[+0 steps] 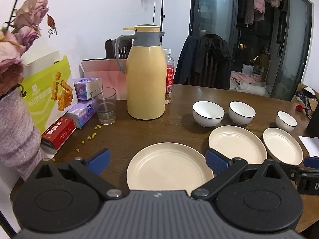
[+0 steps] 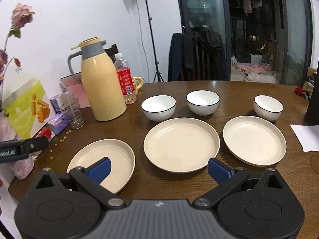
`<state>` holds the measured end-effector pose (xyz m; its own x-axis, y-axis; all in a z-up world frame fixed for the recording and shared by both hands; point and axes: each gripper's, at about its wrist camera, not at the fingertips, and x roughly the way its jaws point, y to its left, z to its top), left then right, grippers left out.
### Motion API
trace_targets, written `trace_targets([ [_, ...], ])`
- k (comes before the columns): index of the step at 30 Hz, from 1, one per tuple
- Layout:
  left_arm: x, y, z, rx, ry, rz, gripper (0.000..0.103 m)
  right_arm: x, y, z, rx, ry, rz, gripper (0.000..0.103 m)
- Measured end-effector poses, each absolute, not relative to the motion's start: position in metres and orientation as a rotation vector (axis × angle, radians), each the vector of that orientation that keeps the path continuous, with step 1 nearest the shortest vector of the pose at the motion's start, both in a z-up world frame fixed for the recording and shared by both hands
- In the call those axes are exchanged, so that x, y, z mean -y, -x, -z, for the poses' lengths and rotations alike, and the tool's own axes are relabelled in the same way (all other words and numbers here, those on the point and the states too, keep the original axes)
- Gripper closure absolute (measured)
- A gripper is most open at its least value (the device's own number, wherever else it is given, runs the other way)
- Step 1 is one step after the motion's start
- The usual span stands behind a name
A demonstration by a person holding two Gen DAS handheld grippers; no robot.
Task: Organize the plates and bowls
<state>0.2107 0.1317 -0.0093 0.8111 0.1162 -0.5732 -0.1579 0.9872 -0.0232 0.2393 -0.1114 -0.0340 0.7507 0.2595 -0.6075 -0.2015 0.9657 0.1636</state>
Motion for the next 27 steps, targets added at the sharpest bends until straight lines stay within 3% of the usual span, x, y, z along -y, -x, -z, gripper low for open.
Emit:
trace_targets([
  [15, -0.107, -0.285, 0.029, -0.663, 0.044, -0.14, 0.0, 0.138, -0.318, 0.058, -0.788, -0.155, -0.2, 0.0],
  [27, -0.06, -0.371, 0.059, -0.753, 0.012, -0.105, 0.0, 0.18, -0.379, 0.098, -0.922, -0.227, -0.217, 0.007],
])
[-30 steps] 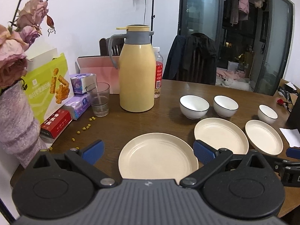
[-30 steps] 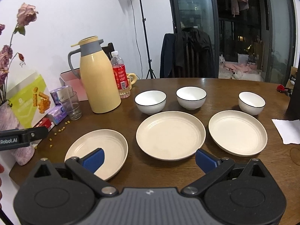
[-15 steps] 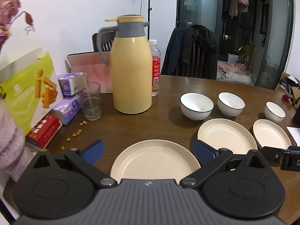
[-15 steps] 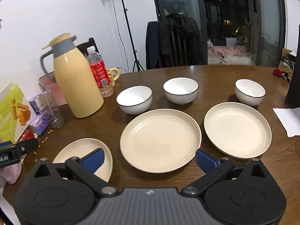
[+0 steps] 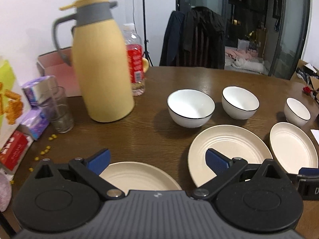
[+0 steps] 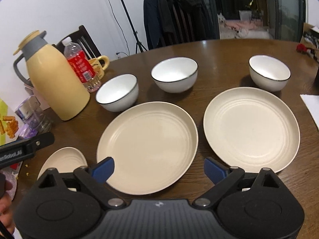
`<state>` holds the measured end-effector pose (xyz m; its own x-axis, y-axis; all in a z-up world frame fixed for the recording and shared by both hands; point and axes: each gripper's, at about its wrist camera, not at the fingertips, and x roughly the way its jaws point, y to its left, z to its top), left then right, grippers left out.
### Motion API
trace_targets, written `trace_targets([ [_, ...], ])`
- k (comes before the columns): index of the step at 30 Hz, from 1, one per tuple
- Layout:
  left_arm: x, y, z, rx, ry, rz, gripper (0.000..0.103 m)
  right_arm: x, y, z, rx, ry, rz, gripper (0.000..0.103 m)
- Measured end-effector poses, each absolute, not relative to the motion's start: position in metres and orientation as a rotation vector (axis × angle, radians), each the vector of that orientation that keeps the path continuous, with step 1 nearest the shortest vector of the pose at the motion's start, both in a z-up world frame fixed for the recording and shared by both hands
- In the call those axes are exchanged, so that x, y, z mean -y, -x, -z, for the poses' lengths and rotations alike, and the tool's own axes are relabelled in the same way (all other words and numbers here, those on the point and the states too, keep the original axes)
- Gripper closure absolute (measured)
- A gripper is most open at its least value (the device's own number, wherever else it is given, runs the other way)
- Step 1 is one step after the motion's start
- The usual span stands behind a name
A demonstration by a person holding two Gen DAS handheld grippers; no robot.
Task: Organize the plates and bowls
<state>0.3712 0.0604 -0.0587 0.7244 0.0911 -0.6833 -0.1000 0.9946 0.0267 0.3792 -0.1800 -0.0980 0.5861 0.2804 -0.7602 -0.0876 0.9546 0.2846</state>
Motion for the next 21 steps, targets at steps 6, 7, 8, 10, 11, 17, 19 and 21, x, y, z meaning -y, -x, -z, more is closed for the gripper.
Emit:
trace_targets([
  [6, -0.042, -0.408, 0.08, -0.816, -0.001, -0.081, 0.001, 0.194, -0.406, 0.12, -0.998, -0.27, -0.196, 0.018],
  [7, -0.04, -0.414, 0.083, -0.827, -0.001, -0.078, 0.002, 0.196, -0.409, 0.124, -1.011, -0.281, -0.198, 0.021],
  [8, -0.038, -0.42, 0.087, -0.84, -0.001, -0.075, 0.004, 0.197, -0.412, 0.128, -1.02, -0.287, -0.202, 0.023],
  [10, -0.036, -0.431, 0.094, -0.867, 0.002, -0.073, 0.008, 0.198, -0.418, 0.134, -1.038, -0.29, -0.208, 0.028],
  [11, -0.035, -0.437, 0.098, -0.882, 0.005, -0.077, 0.009, 0.198, -0.42, 0.137, -1.046, -0.292, -0.21, 0.029],
  [17, -0.038, -0.46, 0.116, -0.966, 0.07, -0.078, 0.027, 0.199, -0.432, 0.146, -1.077, -0.297, -0.224, 0.042],
  [19, -0.038, -0.465, 0.12, -0.981, 0.076, -0.076, 0.03, 0.2, -0.437, 0.149, -1.085, -0.303, -0.224, 0.044],
  [21, -0.037, -0.47, 0.123, -0.992, 0.074, -0.074, 0.032, 0.201, -0.44, 0.151, -1.091, -0.31, -0.221, 0.046],
])
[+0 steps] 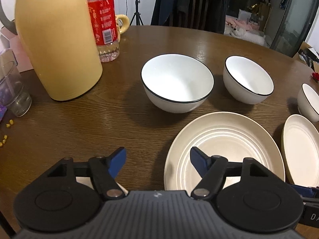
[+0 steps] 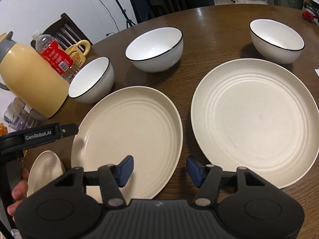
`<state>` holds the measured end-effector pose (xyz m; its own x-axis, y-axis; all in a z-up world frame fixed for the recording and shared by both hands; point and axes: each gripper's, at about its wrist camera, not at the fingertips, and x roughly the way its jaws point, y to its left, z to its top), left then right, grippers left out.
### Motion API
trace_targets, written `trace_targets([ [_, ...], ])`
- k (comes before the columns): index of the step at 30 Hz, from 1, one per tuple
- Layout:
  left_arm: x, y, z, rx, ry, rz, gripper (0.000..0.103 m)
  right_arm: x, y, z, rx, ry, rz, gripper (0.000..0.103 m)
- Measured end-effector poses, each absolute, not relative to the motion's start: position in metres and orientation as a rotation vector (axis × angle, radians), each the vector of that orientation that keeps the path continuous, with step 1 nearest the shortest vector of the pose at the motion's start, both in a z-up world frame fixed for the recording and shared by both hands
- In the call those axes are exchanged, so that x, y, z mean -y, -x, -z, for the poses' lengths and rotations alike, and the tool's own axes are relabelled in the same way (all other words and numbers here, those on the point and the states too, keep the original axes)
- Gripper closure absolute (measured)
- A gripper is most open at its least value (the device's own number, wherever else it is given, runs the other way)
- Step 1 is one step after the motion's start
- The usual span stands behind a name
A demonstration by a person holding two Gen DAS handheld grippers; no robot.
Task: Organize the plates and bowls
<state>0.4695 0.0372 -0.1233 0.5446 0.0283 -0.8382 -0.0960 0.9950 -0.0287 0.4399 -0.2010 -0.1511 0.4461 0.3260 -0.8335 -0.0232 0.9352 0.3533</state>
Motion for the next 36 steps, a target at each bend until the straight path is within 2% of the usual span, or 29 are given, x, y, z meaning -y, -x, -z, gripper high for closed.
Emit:
trace_targets([
  [3, -0.035, -0.473, 0.126, -1.009, 0.075, -0.066, 0.039, 0.205, -0.44, 0.153, -1.101, -0.324, -0.222, 0.057],
  [9, -0.036, -0.481, 0.134, -1.065, 0.104, -0.056, 0.054, 0.208, -0.444, 0.156, -1.107, -0.346, -0.213, 0.063],
  [24, -0.036, -0.499, 0.142, -1.188, 0.133, -0.041, 0.071, 0.221, -0.451, 0.161, -1.14, -0.434, -0.195, 0.078],
  [31, -0.038, -0.505, 0.144, -1.208, 0.134, -0.043, 0.072, 0.226, -0.452, 0.164, -1.148, -0.469, -0.181, 0.089],
  [36, -0.037, -0.506, 0.144, -1.214, 0.129, -0.042, 0.077, 0.227, -0.453, 0.166, -1.154, -0.477, -0.175, 0.093],
])
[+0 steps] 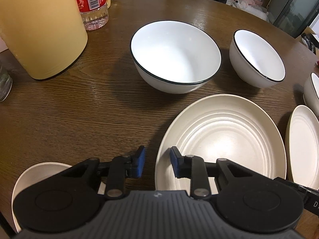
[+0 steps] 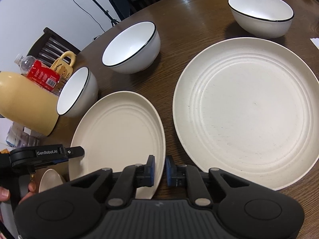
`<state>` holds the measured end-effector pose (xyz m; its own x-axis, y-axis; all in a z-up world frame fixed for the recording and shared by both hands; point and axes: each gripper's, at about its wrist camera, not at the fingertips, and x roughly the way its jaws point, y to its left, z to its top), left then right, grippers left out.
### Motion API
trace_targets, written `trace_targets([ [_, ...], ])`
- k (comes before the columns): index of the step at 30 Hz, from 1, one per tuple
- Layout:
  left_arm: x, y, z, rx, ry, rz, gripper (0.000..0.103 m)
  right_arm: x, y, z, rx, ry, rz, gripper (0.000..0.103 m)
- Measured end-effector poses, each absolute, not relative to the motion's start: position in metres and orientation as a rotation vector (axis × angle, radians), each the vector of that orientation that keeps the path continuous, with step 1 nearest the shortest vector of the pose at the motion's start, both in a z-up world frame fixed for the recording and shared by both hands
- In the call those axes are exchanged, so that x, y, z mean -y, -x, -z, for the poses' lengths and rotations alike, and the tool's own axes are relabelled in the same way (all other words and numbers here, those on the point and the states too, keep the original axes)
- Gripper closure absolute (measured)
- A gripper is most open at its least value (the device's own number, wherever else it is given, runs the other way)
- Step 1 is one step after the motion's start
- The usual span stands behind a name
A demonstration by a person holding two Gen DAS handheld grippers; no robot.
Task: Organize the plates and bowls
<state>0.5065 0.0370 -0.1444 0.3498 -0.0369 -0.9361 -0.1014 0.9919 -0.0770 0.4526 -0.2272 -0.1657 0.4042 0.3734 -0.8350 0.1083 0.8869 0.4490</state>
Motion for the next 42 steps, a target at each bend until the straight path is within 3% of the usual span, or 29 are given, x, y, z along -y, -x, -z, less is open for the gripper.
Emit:
trace_targets([
  [12, -0.035, -0.507, 0.144, -1.209, 0.118, -0.017, 0.089, 0.227, -0.452, 0.167, -1.152, -0.473, -0.173, 0.098],
  [42, -0.036, -0.497, 0.131, -1.173, 0.117, -0.001, 0.089, 0.228, -0.441, 0.157, -1.116, -0.462, -0.175, 0.097],
])
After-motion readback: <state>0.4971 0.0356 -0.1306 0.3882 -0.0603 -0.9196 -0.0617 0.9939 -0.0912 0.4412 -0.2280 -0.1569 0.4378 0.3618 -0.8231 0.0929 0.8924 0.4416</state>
